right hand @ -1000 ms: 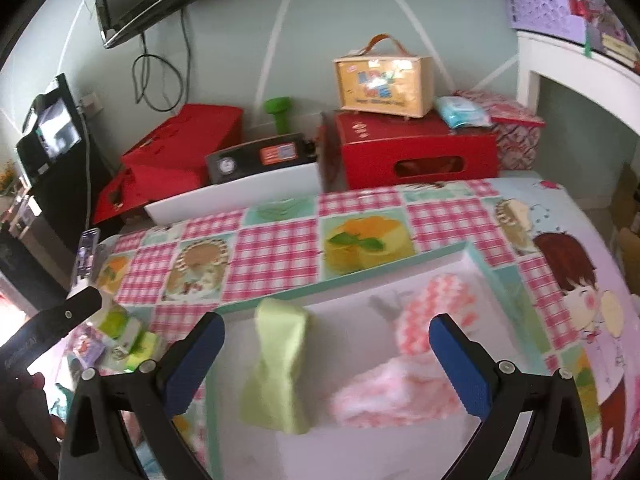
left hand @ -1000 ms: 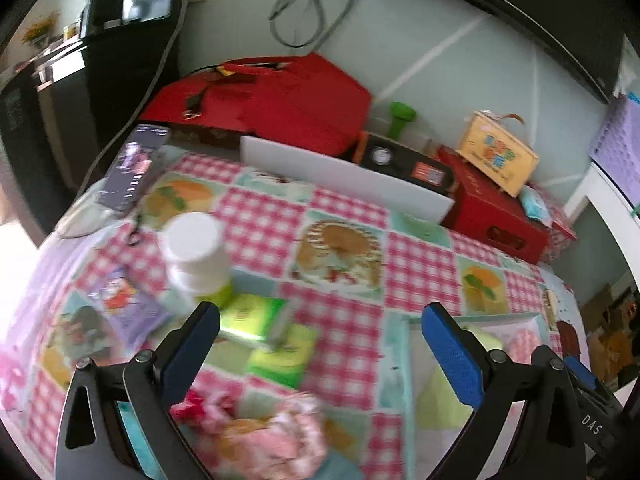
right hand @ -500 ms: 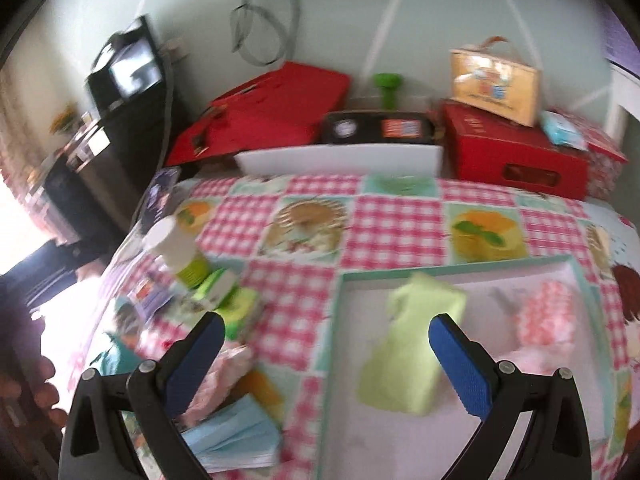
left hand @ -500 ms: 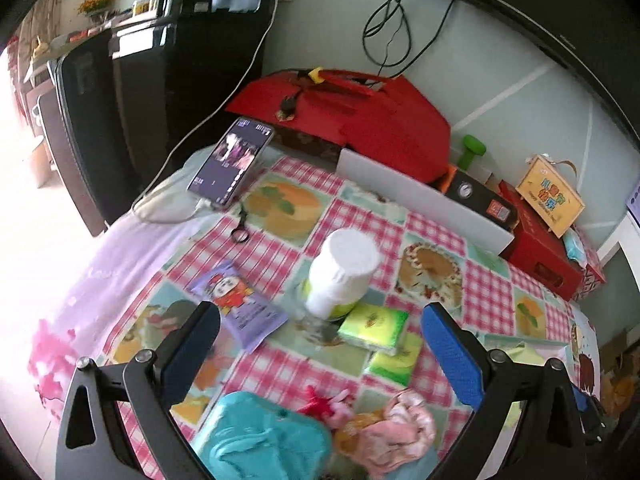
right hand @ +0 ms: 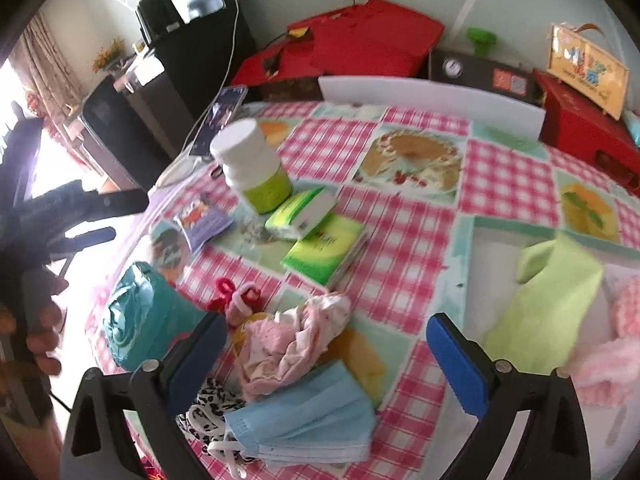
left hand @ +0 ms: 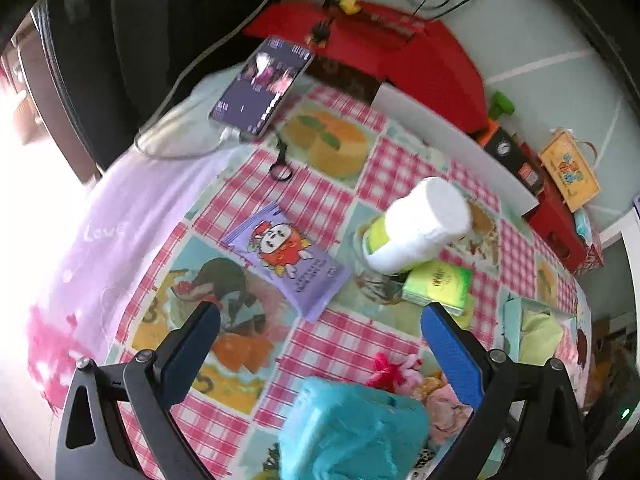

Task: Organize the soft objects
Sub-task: 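Move both open grippers back from the tray to the pile, then grasp the purple snack packet with left gripper while right gripper grasps the pink fabric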

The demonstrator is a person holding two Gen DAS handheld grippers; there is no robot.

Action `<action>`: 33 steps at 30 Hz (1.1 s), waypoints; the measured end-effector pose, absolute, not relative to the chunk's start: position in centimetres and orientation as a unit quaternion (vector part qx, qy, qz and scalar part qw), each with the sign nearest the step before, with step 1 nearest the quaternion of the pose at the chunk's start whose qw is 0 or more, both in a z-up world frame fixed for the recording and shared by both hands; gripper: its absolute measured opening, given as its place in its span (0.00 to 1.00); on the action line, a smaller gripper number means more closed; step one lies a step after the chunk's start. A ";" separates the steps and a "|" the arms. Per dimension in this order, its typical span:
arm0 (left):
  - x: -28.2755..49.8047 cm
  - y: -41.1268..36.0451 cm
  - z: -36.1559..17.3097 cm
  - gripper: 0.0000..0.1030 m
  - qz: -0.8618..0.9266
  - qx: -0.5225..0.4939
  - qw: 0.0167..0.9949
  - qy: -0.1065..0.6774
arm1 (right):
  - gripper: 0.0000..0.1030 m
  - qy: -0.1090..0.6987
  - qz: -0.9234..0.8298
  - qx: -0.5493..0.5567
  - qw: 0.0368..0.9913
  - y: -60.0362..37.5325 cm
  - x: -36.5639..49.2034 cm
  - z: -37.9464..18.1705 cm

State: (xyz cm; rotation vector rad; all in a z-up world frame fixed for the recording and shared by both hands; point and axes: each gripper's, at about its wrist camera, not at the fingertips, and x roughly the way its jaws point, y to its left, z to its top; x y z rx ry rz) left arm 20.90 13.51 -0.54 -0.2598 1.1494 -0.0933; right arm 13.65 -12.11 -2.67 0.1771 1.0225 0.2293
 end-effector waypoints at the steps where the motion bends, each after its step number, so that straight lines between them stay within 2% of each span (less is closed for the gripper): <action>1: 21.5 14.0 -0.9 0.97 -0.045 -0.132 0.823 0.550 | 0.95 0.491 0.114 0.085 0.859 -12.0 13.8 -3.0; 13: 28.8 15.9 -6.1 0.97 -0.004 -0.154 0.753 0.640 | 0.86 0.514 0.115 0.108 0.843 -11.9 14.7 -5.1; 15: 29.4 15.9 -7.0 0.97 0.004 -0.149 0.745 0.651 | 0.81 0.516 0.118 0.112 0.841 -11.9 14.8 -5.3; 27: 31.2 14.9 -8.3 0.87 0.020 -0.108 0.740 0.663 | 0.64 0.526 0.138 0.114 0.831 -11.4 15.0 -6.0; 30: 31.6 14.4 -8.4 0.79 0.024 -0.078 0.744 0.664 | 0.56 0.525 0.141 0.115 0.831 -11.4 15.0 -6.0; 33: 31.6 13.4 -8.4 0.75 0.025 -0.059 0.748 0.660 | 0.53 0.526 0.142 0.117 0.830 -11.5 15.0 -6.1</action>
